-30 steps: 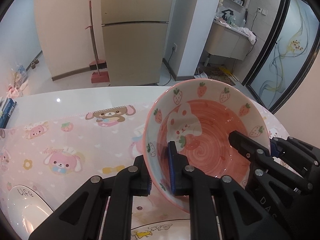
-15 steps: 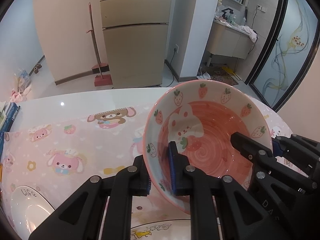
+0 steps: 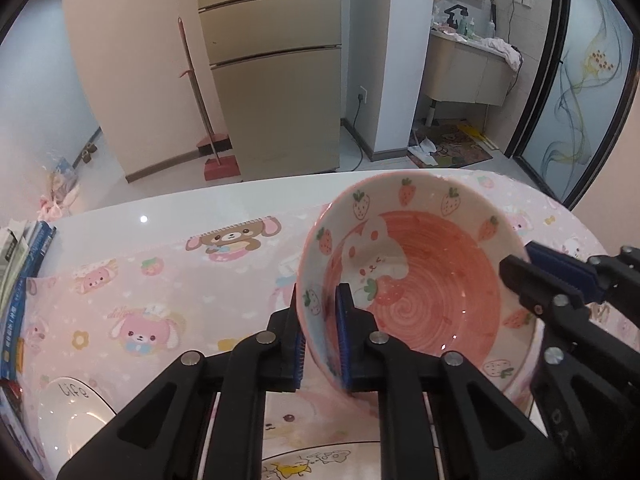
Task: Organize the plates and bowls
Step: 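Carry the pink bowl with both grippers and lower it onto the nested bowls, then open both grippers to release the pink bowl onto the stack, then raise both grippers and move them to the white 'Life' plate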
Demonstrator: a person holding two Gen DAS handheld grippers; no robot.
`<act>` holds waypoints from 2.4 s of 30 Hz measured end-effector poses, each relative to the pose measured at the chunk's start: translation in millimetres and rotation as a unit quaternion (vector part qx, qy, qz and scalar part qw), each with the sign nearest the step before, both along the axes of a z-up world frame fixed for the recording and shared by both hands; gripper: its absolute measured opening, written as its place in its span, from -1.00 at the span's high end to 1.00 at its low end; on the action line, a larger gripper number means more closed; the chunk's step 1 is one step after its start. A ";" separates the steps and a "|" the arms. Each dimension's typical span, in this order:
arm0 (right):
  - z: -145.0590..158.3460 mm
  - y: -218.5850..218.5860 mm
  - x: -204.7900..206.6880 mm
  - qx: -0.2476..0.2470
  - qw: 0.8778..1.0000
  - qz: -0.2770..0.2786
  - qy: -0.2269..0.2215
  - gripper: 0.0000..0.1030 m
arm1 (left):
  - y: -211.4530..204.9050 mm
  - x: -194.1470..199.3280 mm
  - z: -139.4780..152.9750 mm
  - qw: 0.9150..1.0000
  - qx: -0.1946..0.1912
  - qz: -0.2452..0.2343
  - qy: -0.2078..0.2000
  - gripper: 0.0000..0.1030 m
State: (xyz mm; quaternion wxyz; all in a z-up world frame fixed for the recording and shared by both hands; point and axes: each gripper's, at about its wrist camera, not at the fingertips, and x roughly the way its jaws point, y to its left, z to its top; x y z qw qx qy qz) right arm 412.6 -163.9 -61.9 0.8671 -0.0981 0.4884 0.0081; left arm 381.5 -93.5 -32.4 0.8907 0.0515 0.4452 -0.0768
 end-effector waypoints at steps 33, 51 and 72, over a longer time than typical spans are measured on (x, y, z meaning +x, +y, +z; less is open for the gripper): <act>61.7 -33.5 -20.8 0.072 0.993 -0.043 -0.083 0.71 | 53.9 -29.1 83.0 0.989 -0.115 0.005 -0.094 0.75; 161.8 -43.6 -104.0 0.110 0.961 -0.032 -0.250 -0.69 | 80.7 -139.4 203.4 0.939 -0.086 0.024 -0.331 -0.96; 228.1 28.6 -201.4 0.178 0.905 0.053 -0.382 -1.00 | 166.9 -263.7 225.2 0.900 -0.077 0.074 -0.422 -0.99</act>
